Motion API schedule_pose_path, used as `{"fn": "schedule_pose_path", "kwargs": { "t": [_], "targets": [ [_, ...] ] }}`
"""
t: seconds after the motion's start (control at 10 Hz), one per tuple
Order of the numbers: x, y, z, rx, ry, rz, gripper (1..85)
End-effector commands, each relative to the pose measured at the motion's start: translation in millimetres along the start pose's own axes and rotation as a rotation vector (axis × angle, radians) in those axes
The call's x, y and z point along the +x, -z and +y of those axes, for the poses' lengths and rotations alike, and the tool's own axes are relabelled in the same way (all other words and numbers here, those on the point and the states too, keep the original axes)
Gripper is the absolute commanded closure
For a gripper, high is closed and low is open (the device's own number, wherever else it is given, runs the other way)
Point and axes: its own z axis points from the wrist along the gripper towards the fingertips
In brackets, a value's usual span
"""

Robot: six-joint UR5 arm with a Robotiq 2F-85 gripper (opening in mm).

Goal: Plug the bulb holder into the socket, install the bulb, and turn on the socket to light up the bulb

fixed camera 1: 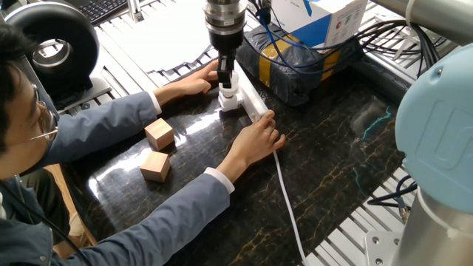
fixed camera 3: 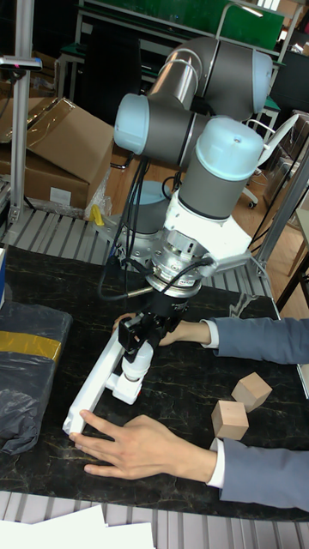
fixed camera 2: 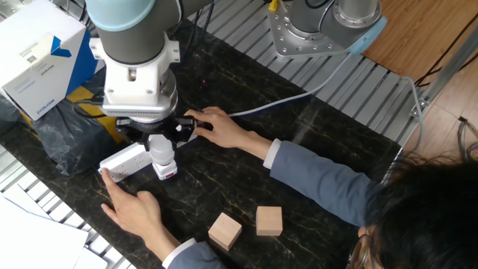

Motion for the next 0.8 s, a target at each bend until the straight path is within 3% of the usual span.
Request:
{"fn": "schedule_pose_path", "kwargs": {
  "t": [0.0,0.3,0.7],
  "targets": [
    [-4.7,4.9,-0.7,0.014,-0.118,0.002,84.7],
    [-18.2,6.1,-2.0,0.028,-0.149,-0.036,84.7],
    [-20.0,0.5,-3.0,0.030,-0.155,-0.053,84.7]
  ]
}}
